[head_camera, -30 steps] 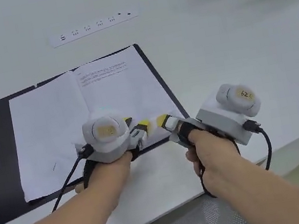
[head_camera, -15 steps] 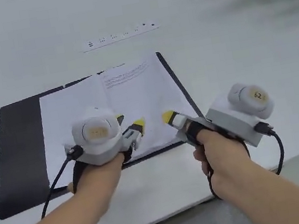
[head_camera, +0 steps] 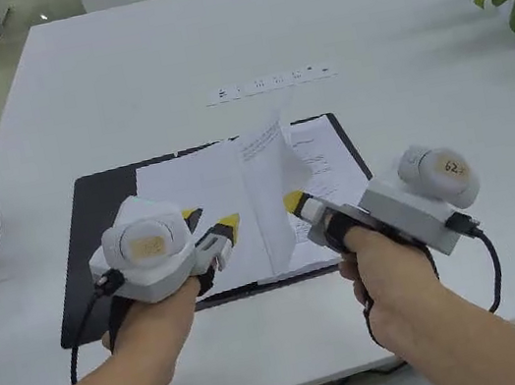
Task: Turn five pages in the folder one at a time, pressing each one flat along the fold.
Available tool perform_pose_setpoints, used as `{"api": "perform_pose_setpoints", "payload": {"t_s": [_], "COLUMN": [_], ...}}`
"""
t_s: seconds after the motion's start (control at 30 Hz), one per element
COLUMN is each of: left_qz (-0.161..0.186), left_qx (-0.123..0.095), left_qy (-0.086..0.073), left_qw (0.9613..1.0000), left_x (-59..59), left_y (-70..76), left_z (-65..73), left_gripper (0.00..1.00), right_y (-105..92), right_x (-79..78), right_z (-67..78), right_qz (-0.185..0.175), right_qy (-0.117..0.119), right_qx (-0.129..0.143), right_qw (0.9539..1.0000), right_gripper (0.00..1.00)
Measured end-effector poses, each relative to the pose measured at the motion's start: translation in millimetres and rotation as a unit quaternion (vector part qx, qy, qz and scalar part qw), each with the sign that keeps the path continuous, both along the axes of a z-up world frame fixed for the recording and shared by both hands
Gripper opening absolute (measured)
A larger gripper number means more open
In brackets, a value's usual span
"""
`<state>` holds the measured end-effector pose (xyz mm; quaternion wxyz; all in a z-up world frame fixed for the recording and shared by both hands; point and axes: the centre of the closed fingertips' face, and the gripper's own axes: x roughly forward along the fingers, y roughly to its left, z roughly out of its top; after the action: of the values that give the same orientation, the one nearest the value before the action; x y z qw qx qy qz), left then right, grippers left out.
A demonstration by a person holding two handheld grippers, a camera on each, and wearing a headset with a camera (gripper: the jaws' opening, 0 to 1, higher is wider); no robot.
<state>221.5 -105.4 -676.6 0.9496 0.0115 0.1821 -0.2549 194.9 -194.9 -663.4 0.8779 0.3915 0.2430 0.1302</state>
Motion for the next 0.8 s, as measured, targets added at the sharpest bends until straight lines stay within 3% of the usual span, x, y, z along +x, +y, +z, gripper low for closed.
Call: {"api": "perform_pose_setpoints", "payload": {"t_s": [0.4,0.8], "left_qz": [0.063,0.102], "left_qx": [-0.001,-0.001], "left_qy": [-0.021,-0.025], "left_qw": [0.9978,0.9945], "left_x": [-2.6,-7.7], "left_y": [71.8,111.1], "left_z": [20.2,24.1], "left_gripper": [0.27,0.26], "right_y": [57.4,101.4], "right_x": [7.3,9.3], "right_z": [4.4,-12.1], "right_qz": [0.056,0.107], "right_qy": [-0.013,0.002], "right_qx": [-0.023,-0.040], "right_qw": [0.9981,0.9935], "right_gripper": [0.00,0.00]}}
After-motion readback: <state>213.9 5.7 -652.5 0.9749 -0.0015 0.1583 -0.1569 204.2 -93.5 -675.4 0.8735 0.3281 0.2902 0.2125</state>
